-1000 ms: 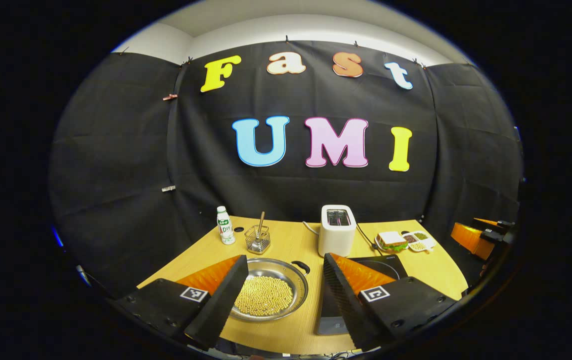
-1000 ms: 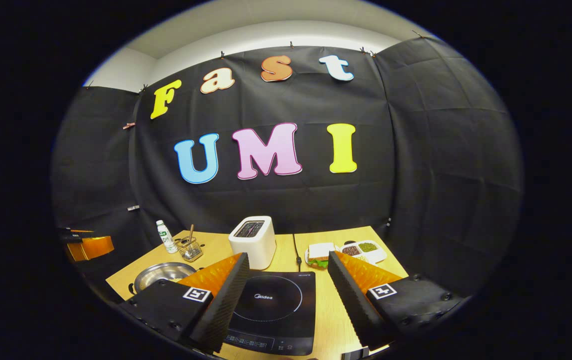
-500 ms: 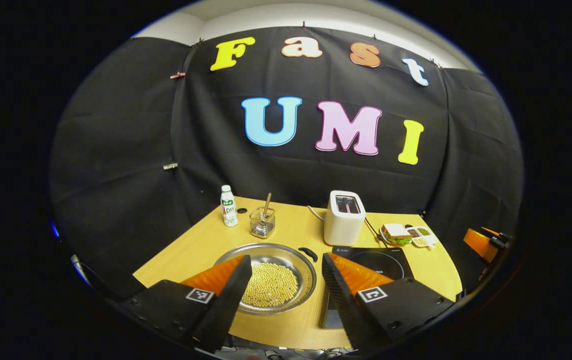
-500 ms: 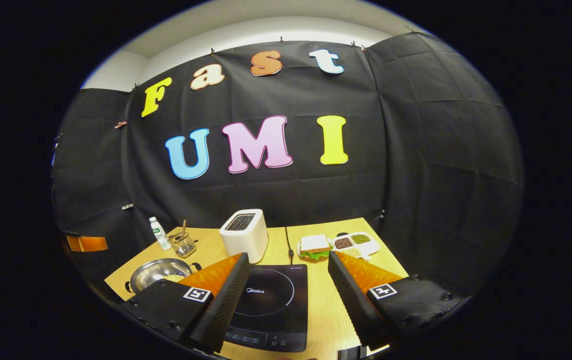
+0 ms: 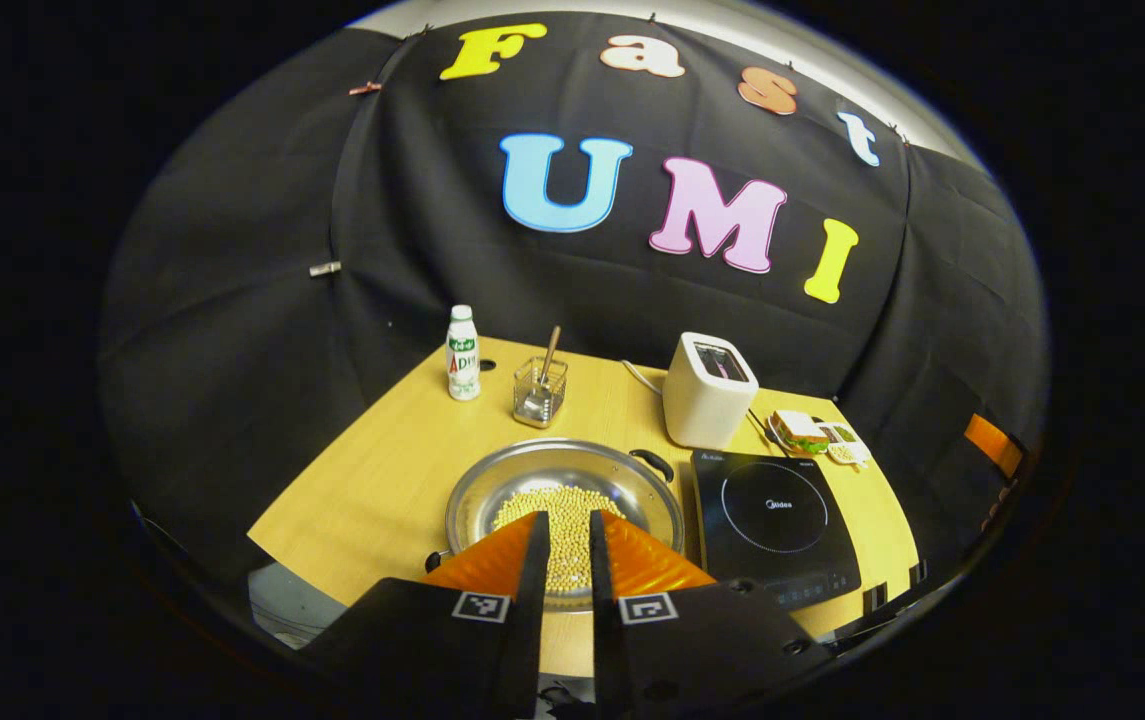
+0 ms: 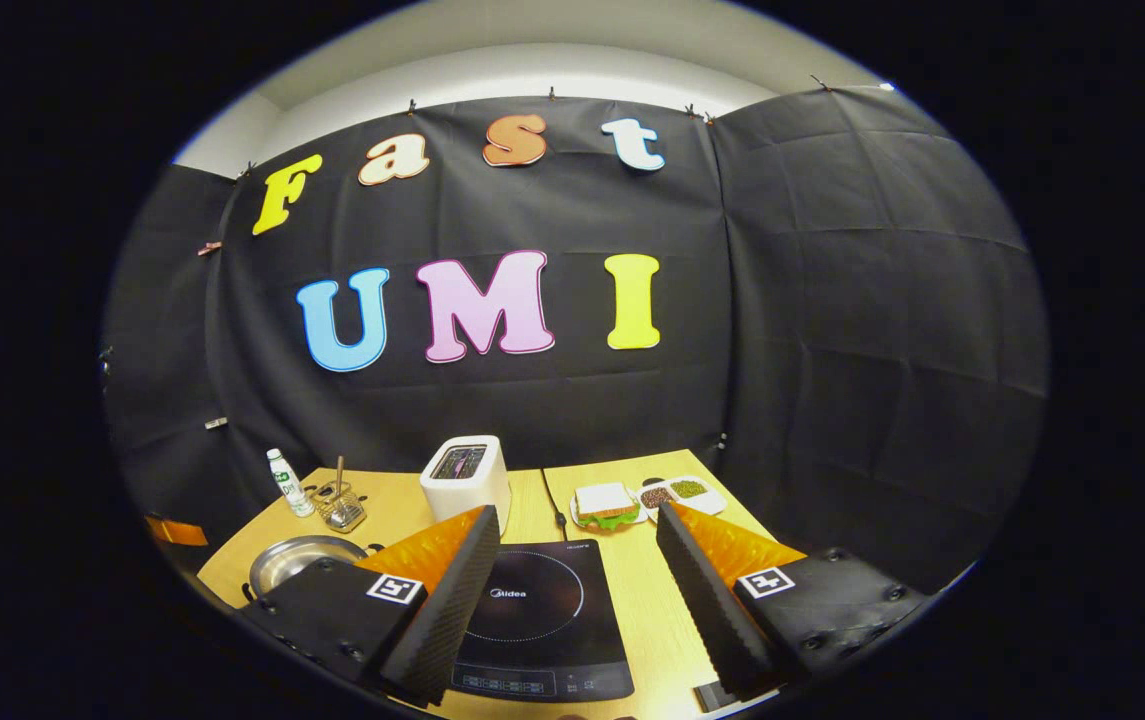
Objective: First push the handle of the pot to place it horizontally, then grasp the pot with both hands and set it on the induction cooktop.
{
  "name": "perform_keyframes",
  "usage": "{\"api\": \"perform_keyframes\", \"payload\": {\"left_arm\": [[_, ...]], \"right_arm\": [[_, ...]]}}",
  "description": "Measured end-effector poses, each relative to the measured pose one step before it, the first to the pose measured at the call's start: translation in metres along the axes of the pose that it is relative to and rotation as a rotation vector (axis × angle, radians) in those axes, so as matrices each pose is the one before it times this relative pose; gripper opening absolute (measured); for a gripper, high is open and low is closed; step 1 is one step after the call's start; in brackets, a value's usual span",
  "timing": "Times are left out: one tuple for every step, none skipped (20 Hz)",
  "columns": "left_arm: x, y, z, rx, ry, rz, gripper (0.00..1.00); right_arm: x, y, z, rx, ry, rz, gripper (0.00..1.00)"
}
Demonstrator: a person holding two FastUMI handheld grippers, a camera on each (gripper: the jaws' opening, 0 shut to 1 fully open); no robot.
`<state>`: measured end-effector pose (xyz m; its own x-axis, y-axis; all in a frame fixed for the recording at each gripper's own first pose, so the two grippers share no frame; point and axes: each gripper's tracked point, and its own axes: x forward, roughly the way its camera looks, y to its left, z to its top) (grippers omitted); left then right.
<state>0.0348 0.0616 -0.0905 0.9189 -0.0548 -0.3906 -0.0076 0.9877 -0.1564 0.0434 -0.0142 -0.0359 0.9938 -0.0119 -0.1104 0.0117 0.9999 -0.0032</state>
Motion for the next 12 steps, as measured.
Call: {"api": "perform_keyframes", "payload": {"left_arm": [[0.00083, 0.01195, -0.00438, -0.01697, 0.02526, -0.01082, 0.12], [0.00382, 0.01014, -0.00357, -0.01389, 0.01234, -0.00815, 0.15], [0.00092, 0.00851, -0.00192, -0.01007, 0.01105, -0.00400, 0.13], [0.00161, 0.01173, -0.00359, -0.00866, 0.01269, -0.00545, 0.08], [0.00128, 0.00957, -0.00142, -0.00597, 0.00652, -0.00442, 0.05], [0.00064, 0.00665, -0.00136, -0.00734, 0.00536, -0.01164, 0.05], [0.00198, 0.00399, -0.00406, -0.00782, 0.01225, -0.02002, 0.05], [0.00195, 0.00368, -0.00509, -0.00308, 0.01073, -0.01426, 0.05], [0.00328, 0.00643, -0.00462, 0.00155, 0.01717, -0.00269, 0.05], [0.00430, 0.00276, -0.00713, 0.00693, 0.01823, -0.01106, 0.05], [0.00181, 0.00321, -0.00525, 0.01090, 0.01422, -0.00020, 0.05], [0.00325, 0.00738, -0.00518, 0.01678, 0.01378, 0.00636, 0.05]], "right_arm": [[-0.00372, 0.00492, 0.00042, 0.00309, -0.00253, -0.00790, 0.98], [-0.00374, 0.00402, -0.00131, -0.00176, 0.00117, -0.00877, 0.98], [-0.00246, 0.00340, -0.00185, -0.00501, 0.00114, -0.00680, 0.99], [-0.00305, 0.00332, -0.00031, -0.00736, -0.00003, -0.00686, 0.98], [-0.00322, 0.00354, -0.00156, -0.00711, -0.00008, -0.00664, 0.98], [-0.00320, 0.00447, -0.00029, -0.00484, -0.00042, -0.00385, 0.98], [-0.00317, 0.00424, -0.00039, -0.00357, -0.00188, -0.00341, 0.98], [-0.00279, 0.00366, -0.00108, -0.00283, -0.00174, -0.00313, 0.98], [-0.00273, 0.00394, -0.00149, -0.00240, 0.00149, -0.00263, 0.98], [-0.00230, 0.00376, -0.00142, -0.00081, 0.00129, -0.00098, 0.98], [-0.00273, 0.00376, -0.00118, -0.00023, 0.00137, -0.00073, 0.98], [-0.00263, 0.00383, -0.00093, -0.00043, 0.00098, -0.00211, 0.98]]}}
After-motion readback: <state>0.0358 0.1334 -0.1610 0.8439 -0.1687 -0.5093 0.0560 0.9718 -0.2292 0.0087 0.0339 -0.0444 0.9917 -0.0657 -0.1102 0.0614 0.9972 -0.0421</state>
